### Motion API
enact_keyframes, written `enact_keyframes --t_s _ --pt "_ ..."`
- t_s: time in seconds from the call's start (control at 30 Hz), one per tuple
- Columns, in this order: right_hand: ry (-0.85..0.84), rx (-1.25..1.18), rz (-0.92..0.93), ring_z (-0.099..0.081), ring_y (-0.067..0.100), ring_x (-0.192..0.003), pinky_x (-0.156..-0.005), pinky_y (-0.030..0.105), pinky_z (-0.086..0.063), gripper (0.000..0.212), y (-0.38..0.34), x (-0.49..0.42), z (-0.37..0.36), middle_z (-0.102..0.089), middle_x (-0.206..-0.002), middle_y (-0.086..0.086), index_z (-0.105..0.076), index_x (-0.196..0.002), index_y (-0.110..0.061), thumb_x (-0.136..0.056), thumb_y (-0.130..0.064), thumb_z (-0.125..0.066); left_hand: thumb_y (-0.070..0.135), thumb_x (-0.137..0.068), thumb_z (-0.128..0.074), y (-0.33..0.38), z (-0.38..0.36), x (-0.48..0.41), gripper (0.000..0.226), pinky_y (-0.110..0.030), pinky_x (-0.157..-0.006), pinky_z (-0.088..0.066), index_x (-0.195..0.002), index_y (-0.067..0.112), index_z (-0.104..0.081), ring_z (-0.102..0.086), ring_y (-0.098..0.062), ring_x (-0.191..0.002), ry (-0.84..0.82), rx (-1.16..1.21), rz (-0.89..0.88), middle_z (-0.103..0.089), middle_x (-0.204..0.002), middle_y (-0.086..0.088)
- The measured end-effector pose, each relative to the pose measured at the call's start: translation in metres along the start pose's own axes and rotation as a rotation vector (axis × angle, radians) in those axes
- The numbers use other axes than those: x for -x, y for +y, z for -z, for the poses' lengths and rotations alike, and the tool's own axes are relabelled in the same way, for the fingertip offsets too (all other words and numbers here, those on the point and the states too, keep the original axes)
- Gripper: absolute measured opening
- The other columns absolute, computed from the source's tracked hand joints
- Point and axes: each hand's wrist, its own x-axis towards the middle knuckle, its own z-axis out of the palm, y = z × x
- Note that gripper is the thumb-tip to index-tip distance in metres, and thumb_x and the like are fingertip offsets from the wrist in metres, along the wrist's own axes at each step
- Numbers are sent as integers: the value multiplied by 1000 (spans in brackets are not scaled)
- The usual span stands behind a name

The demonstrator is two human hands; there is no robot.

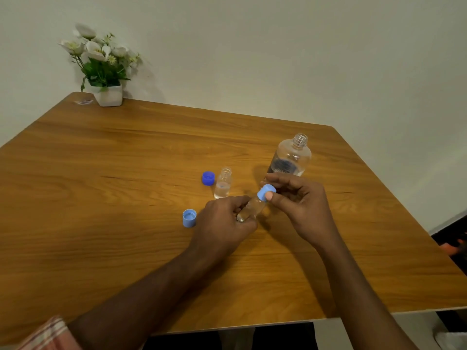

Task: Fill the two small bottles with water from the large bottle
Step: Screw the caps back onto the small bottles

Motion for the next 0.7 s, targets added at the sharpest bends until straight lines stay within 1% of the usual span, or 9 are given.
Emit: enact_keyframes --t_s 0.07,0.13,0.23,0.27,0.33,0.4,0.47,0.57,0.7 --pt "56 17 -13 -70 11 -84 -76 23 -54 33 1 -1 -1 -74 -87 -2 -72 -105 -20 -75 -9 -80 30 -71 -60 -2 -1 0 27 -45 -62 -54 -98 34 -62 -65 -13 -60 -7 10 9 -71 -72 5" --pt "82 35 -19 -68 13 -81 -73 23 -54 34 2 -2 -3 -71 -83 -1 -72 -104 -22 -73 -15 -83 31 -71 -59 -3 -1 0 26 -45 -62 -54 -97 31 -63 -66 -13 -62 -2 3 9 -71 -73 5" --pt "45 27 1 -68 14 -90 -78 30 -56 35 2 -1 -3 -72 -93 0 -70 -111 -18 -78 -25 -78 28 -71 -61 -3 -1 0 25 -45 -62 -54 -96 31 -63 -65 -13 -61 4 2 3 -71 -73 4" --pt "32 6 9 -68 16 -96 -81 33 -56 36 2 -1 -1 -72 -99 1 -70 -113 -16 -79 -24 -74 27 -72 -61 -2 -1 0 25 -45 -62 -54 -96 31 -63 -65 -13 -61 4 7 3 -71 -73 5" --pt "9 -21 27 -67 18 -104 -86 32 -56 36 1 0 2 -73 -107 1 -69 -114 -16 -78 -13 -69 27 -72 -62 -2 0 0 26 -44 -63 -54 -97 34 -63 -64 -11 -61 2 6 5 -71 -73 7" --pt "-3 -7 40 -68 16 -102 -86 28 -55 35 0 0 4 -74 -105 -1 -70 -111 -15 -79 -2 -69 28 -71 -62 -2 0 0 29 -44 -65 -54 -98 37 -63 -64 -10 -61 0 4 9 -70 -72 8" --pt "-2 17 34 -70 13 -97 -83 24 -54 33 0 0 3 -74 -102 -3 -71 -108 -14 -80 4 -72 29 -71 -61 -1 0 0 29 -44 -65 -54 -99 38 -62 -64 -11 -61 -4 7 13 -70 -71 7" --pt "10 45 15 -70 8 -91 -78 17 -52 32 -1 0 2 -74 -99 -8 -72 -107 -14 -79 1 -74 29 -71 -61 -1 0 0 25 -45 -63 -53 -96 34 -65 -62 -11 -57 -12 3 18 -68 -65 5" --pt "27 81 -13 -69 3 -92 -80 15 -51 30 -3 1 0 -73 -98 -13 -73 -106 -15 -79 -2 -75 30 -72 -61 0 3 1 23 -42 -63 -53 -94 34 -68 -59 -9 -54 -15 -10 19 -65 -59 8"
